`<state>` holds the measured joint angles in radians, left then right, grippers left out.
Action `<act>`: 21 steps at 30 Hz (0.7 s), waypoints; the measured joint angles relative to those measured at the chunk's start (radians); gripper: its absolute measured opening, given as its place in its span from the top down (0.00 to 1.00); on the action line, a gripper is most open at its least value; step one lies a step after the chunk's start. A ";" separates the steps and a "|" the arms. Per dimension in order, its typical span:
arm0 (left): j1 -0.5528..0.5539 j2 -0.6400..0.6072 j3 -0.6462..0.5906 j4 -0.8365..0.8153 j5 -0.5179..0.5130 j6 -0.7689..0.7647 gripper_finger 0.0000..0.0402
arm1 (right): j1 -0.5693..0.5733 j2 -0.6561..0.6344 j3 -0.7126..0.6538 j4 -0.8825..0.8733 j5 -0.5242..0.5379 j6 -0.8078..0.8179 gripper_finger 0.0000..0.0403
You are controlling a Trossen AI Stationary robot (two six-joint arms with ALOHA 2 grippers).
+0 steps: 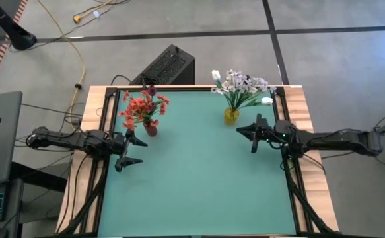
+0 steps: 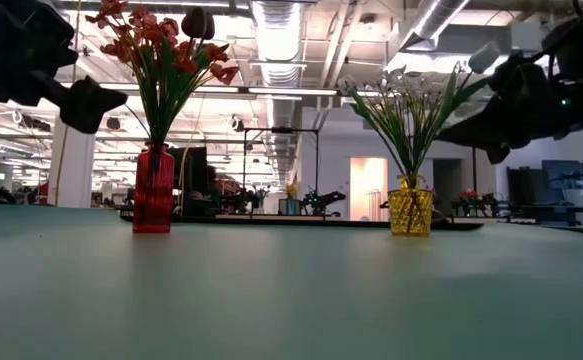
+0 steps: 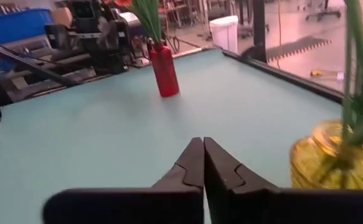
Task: Sort flowers into vase by color
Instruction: Return to Home Position
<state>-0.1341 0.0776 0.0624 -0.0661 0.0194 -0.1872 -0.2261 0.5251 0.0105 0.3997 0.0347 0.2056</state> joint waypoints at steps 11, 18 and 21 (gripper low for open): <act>0.000 0.000 -0.002 0.007 -0.006 0.002 0.34 | -0.148 -0.199 0.000 -0.345 -0.065 -0.024 0.95; 0.000 0.007 -0.051 0.099 -0.039 0.008 0.57 | -0.176 -0.266 0.009 -0.387 -0.113 -0.056 0.90; 0.000 0.007 -0.051 0.102 -0.068 0.049 0.66 | -0.176 -0.264 0.010 -0.389 -0.112 -0.056 0.83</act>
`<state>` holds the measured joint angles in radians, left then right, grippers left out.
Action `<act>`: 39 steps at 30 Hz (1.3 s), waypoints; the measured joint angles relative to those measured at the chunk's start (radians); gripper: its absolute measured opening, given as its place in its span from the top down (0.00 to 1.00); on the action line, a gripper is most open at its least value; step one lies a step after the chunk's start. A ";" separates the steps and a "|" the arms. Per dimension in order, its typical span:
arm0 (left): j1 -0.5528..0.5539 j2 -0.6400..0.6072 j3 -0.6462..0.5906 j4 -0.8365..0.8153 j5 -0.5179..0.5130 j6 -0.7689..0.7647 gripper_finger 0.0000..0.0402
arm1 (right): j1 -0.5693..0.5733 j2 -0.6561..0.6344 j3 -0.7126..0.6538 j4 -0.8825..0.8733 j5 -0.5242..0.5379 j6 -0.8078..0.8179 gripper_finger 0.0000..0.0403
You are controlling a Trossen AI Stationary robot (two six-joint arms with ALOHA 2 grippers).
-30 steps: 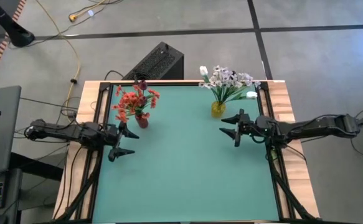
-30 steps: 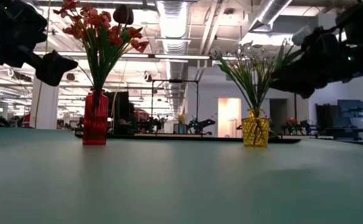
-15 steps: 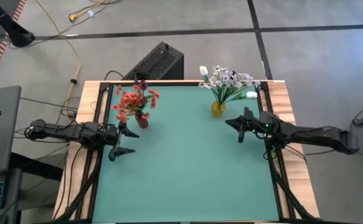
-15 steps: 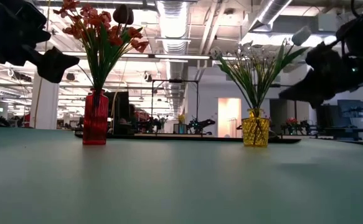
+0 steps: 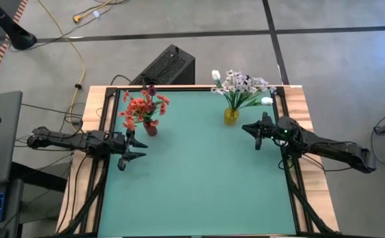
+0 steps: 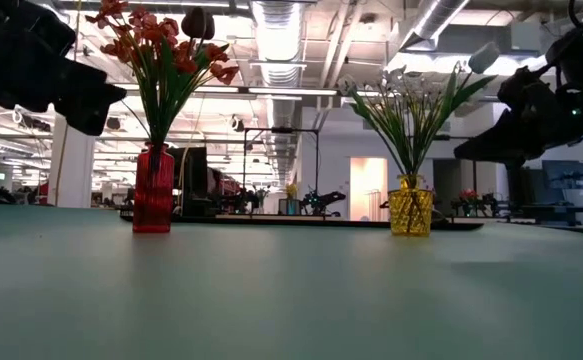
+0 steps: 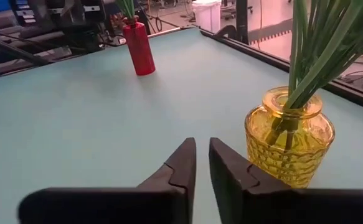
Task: Sort flowers into vase by color
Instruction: Return to Home Position
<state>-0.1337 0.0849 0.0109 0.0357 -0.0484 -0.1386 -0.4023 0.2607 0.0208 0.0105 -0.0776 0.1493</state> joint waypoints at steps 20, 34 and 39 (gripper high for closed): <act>0.001 0.000 -0.002 0.007 -0.038 0.109 0.99 | 0.000 0.001 0.000 -0.003 0.005 0.000 0.76; 0.001 0.000 -0.003 0.006 -0.038 0.109 0.99 | 0.000 0.001 0.000 -0.004 0.005 0.000 0.76; 0.001 0.000 -0.004 0.006 -0.037 0.108 0.99 | 0.000 0.001 0.000 -0.004 0.005 0.000 0.76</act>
